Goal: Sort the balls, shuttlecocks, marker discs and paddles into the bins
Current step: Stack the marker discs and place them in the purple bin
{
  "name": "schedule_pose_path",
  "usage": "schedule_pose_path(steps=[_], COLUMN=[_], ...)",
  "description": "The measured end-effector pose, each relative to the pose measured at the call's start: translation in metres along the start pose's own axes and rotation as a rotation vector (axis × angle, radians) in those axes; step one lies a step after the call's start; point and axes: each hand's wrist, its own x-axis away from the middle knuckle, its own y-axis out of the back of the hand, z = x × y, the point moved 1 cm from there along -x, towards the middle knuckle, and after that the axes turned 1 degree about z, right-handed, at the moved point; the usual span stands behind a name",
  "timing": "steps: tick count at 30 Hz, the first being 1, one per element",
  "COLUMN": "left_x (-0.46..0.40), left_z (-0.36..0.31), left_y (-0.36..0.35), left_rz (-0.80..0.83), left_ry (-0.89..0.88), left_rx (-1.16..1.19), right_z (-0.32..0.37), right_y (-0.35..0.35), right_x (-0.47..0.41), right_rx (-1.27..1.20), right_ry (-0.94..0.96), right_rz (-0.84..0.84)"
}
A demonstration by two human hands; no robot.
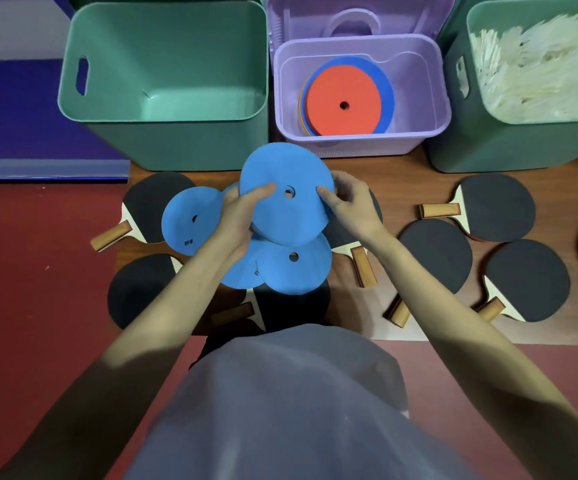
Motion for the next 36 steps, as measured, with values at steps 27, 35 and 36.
schedule_pose_path(steps=[27,35,36], left_x=[-0.207,-0.217,-0.214], left_z=[-0.098,-0.086,-0.085], left_y=[-0.112,-0.111,-0.109], left_rz=[0.019,0.009,0.013], left_ry=[-0.384,-0.434,-0.467], left_rx=[-1.151,-1.198,-1.194], right_z=[-0.009,-0.022,-0.020], right_y=[0.110,0.100,0.100], right_x=[-0.177,-0.173,-0.170], right_rx=[0.547,0.745,0.798], right_ry=[-0.093,-0.166,-0.151], right_rz=[-0.236,-0.217,-0.219])
